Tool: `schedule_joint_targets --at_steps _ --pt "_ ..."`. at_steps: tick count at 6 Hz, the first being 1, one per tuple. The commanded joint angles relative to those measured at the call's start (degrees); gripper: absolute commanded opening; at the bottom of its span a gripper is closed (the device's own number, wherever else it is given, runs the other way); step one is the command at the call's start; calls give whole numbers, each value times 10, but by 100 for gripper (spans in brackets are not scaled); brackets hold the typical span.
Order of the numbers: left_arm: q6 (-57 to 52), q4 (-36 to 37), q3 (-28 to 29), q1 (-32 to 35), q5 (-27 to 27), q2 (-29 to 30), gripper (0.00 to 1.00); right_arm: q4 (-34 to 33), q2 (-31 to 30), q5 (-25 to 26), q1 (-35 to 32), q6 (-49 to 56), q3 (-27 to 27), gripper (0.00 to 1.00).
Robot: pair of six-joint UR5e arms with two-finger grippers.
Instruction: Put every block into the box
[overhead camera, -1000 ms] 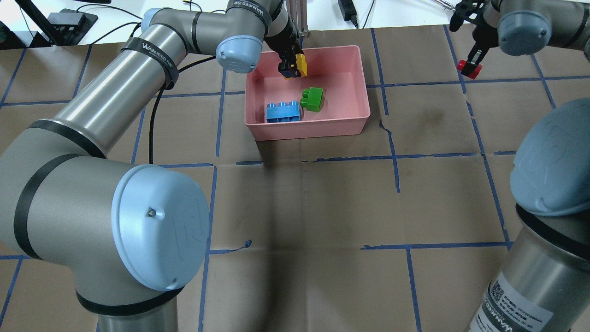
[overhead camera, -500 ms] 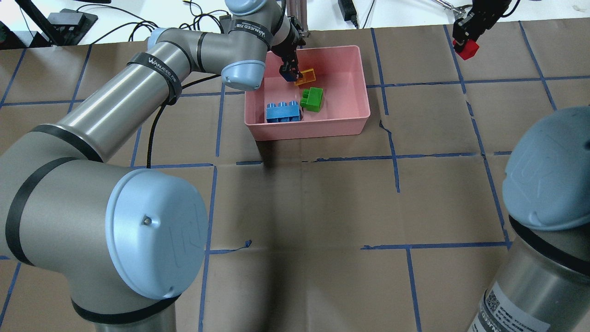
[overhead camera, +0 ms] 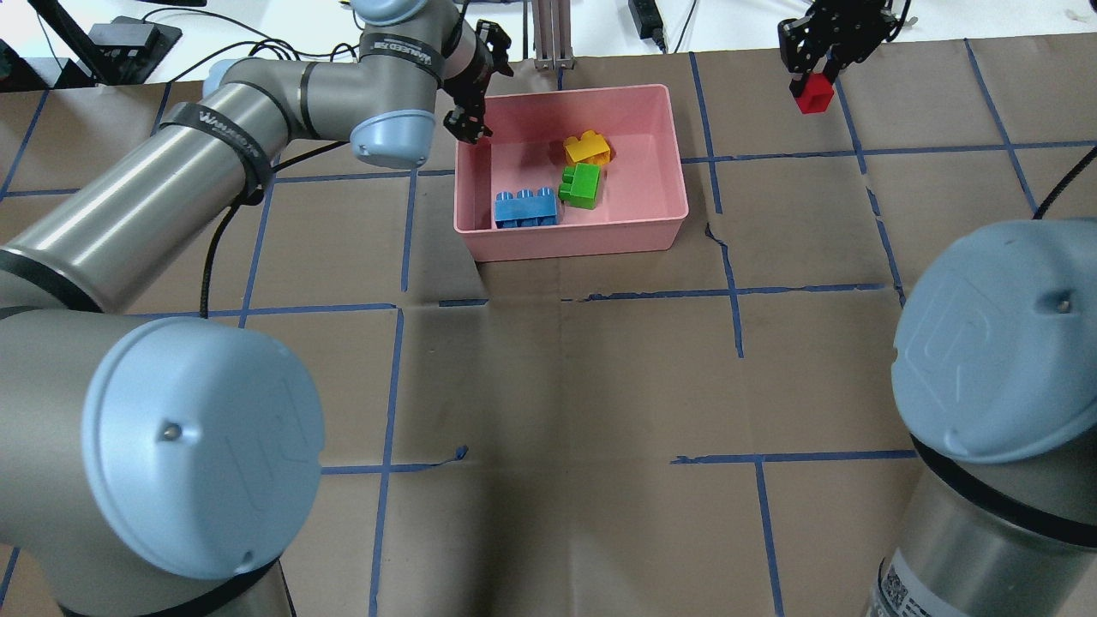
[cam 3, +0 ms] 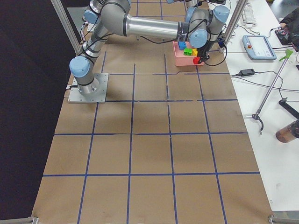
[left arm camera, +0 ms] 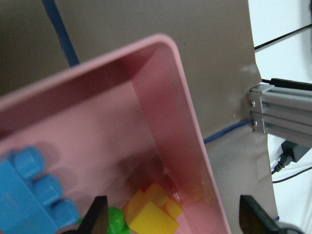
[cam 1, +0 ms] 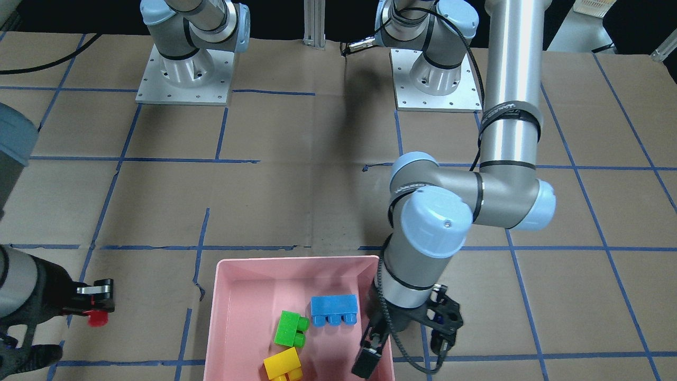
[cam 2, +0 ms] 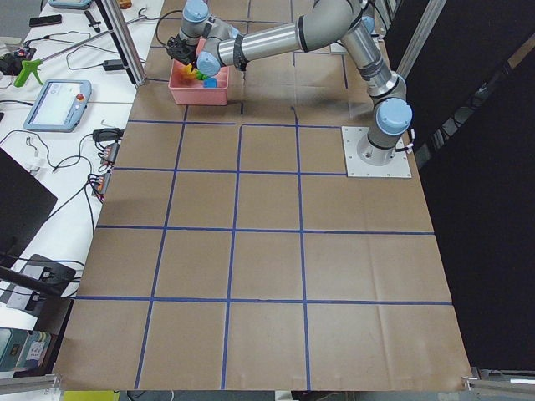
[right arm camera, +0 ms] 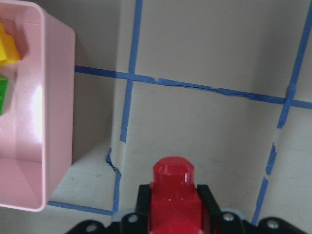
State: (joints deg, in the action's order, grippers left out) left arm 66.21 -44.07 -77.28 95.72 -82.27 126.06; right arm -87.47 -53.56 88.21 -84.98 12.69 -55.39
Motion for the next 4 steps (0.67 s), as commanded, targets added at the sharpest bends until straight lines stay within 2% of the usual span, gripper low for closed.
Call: schedule_joint_targets --at_steps 1,2,3,4 --pt "-266 -15 -105 -83 -7 -89 94 -14 6 -2 -59 -122 2 18" --pt "-434 -42 -132 -98 -38 -119 96 -42 21 -1 -110 -196 1 18" --pt "-602 -106 -145 -98 -88 -156 96 -76 51 -1 -153 -262 0 18" --pt "-692 -192 -144 -102 -87 -187 97 -110 84 -1 -173 -292 -2 18"
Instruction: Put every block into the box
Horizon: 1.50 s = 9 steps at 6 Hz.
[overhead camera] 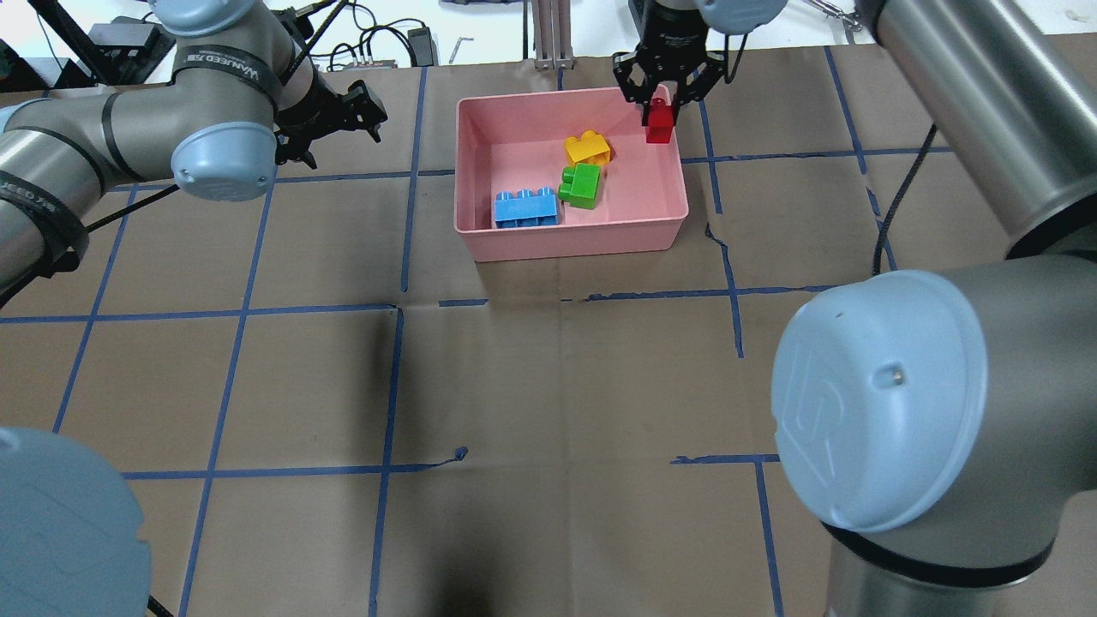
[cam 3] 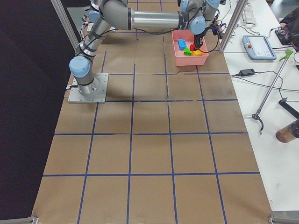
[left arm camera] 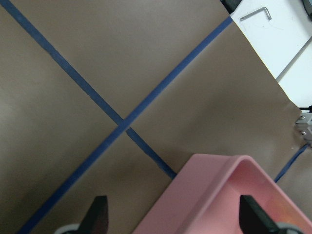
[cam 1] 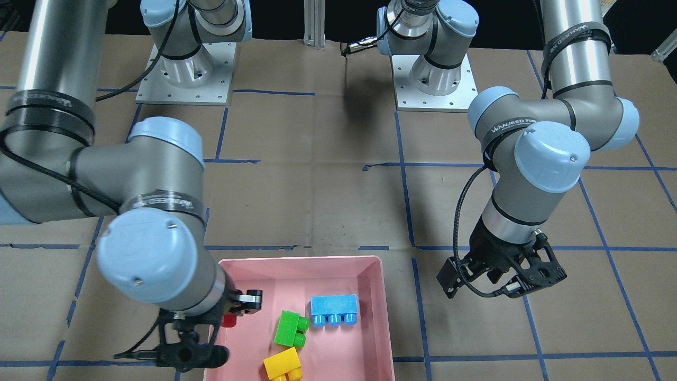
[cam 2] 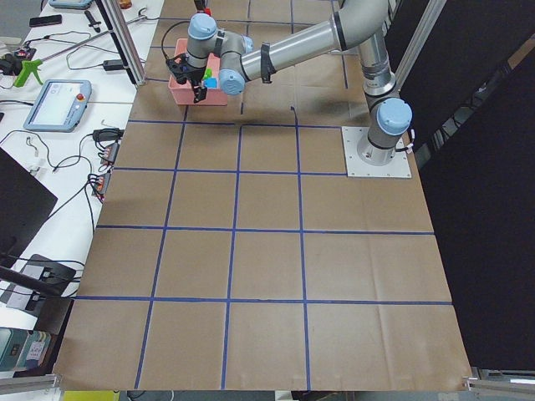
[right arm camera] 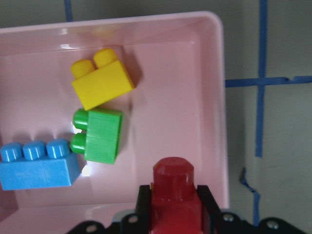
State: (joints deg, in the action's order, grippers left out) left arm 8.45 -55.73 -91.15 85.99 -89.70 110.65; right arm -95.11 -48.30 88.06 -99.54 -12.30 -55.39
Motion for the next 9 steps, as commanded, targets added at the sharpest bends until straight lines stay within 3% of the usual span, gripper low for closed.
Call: schedule_joint_targets --at_steps 1,2,5,6,9 --pt "-120 -169 4 -2 -15 -66 98 -46 43 1 -29 -40 -3 34" --pt "-126 -216 -4 2 -15 -103 98 -45 44 3 -29 -40 -7 98" --pt "-152 -319 5 65 -19 -181 99 -25 23 4 -25 -40 -5 100" --pt "-152 -335 4 86 -46 -191 100 -11 20 4 -21 -39 -6 100" --pt "-79 -340 15 94 -20 -197 100 54 -3 -3 -12 -34 -20 100"
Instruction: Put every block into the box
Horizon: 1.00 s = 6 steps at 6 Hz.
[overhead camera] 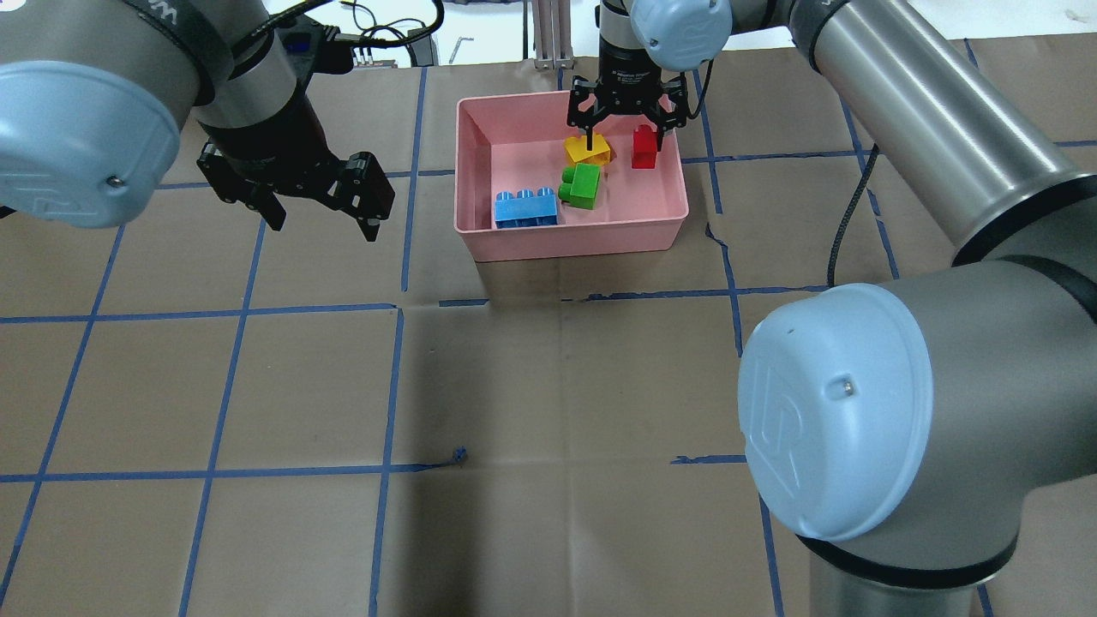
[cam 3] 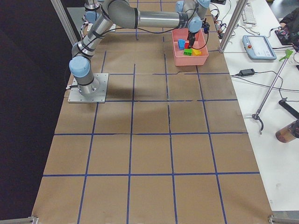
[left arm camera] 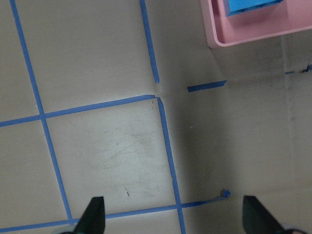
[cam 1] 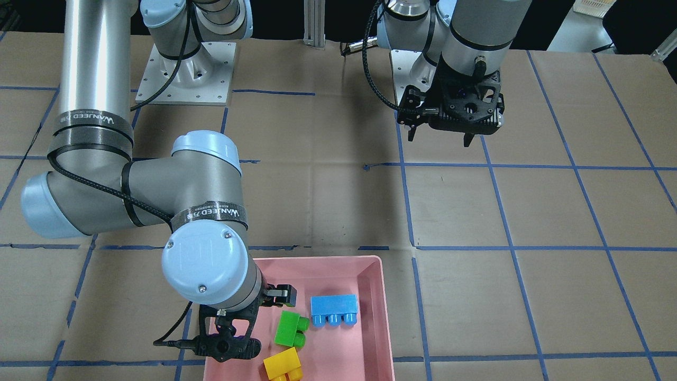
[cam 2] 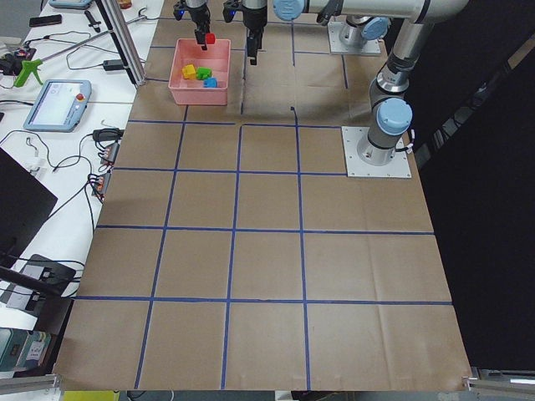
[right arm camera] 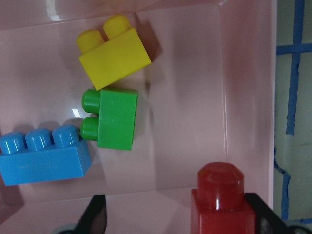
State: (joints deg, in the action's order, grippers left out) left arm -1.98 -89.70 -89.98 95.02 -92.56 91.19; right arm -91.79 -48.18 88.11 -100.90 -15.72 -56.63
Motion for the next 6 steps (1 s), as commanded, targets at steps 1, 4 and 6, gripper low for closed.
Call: schedule_joint_targets --at_steps 1,4,6 --pt "26 3 3 3 42 -11 100 15 -4 -61 2 -3 -15 100" --pt "58 2 2 2 42 -36 100 -122 -3 26 1 3 -2 100" --pt "62 0 -9 2 42 -45 100 -143 -18 48 2 26 7 100"
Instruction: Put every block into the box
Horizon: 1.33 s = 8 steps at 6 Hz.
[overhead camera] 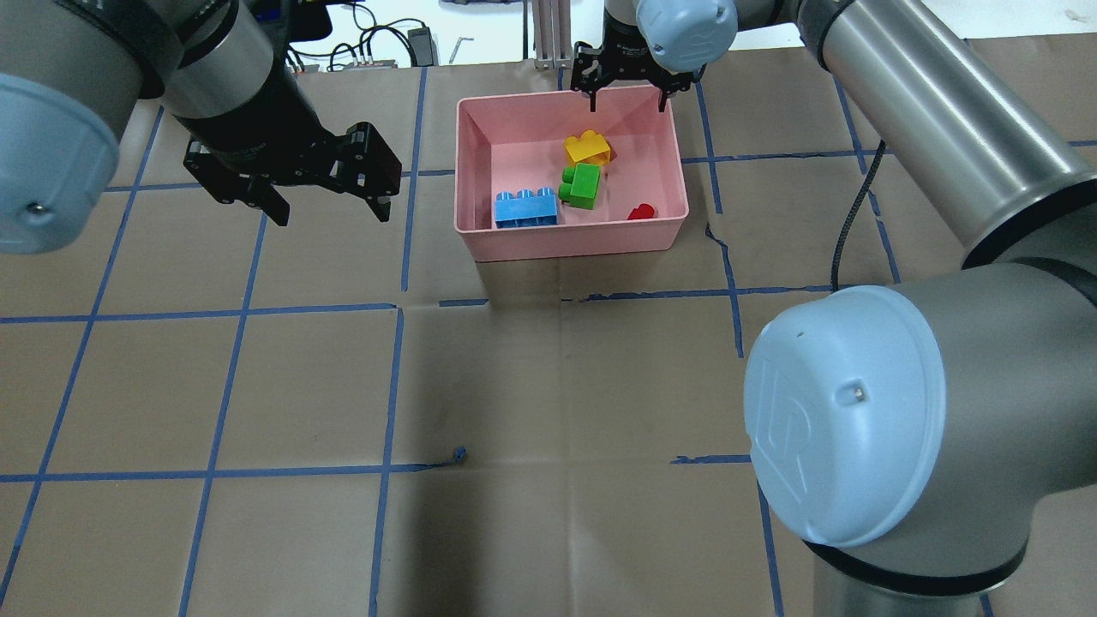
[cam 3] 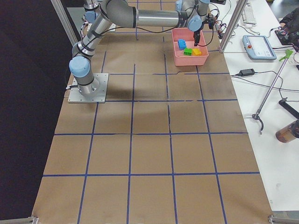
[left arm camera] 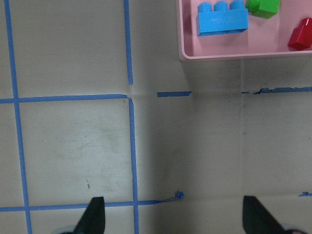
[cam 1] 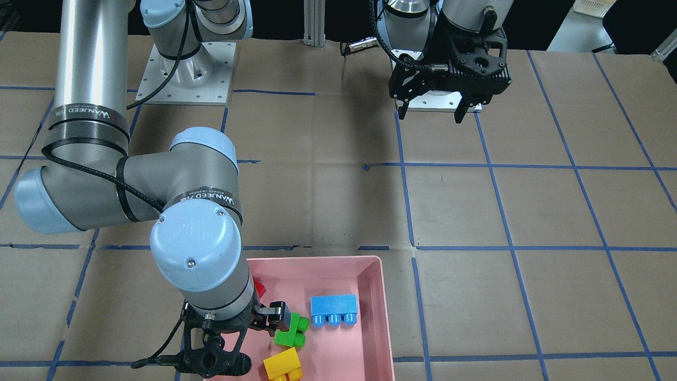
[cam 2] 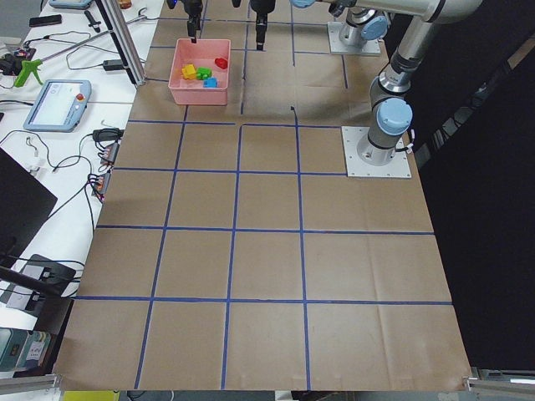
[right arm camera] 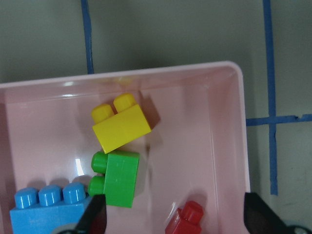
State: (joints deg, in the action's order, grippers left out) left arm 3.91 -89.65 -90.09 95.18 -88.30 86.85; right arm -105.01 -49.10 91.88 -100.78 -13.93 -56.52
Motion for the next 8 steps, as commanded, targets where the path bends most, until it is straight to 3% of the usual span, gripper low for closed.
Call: schedule_joint_targets --at_steps 1,3,5,6,7,8 --pt "23 -1 -3 0 3 -3 100 -3 -34 15 8 36 1 100" --pt "46 0 4 0 15 -3 100 25 -113 8 69 135 -50 100" --pt "37 21 4 -3 13 14 100 28 -240 8 82 151 -193 100" --pt "35 27 5 -4 10 7 100 67 -302 7 84 154 -257 100" --pt "35 26 3 -6 7 9 100 78 -351 8 85 160 -303 100" --pt "34 21 4 -3 7 -4 100 101 -367 8 85 171 -311 100"
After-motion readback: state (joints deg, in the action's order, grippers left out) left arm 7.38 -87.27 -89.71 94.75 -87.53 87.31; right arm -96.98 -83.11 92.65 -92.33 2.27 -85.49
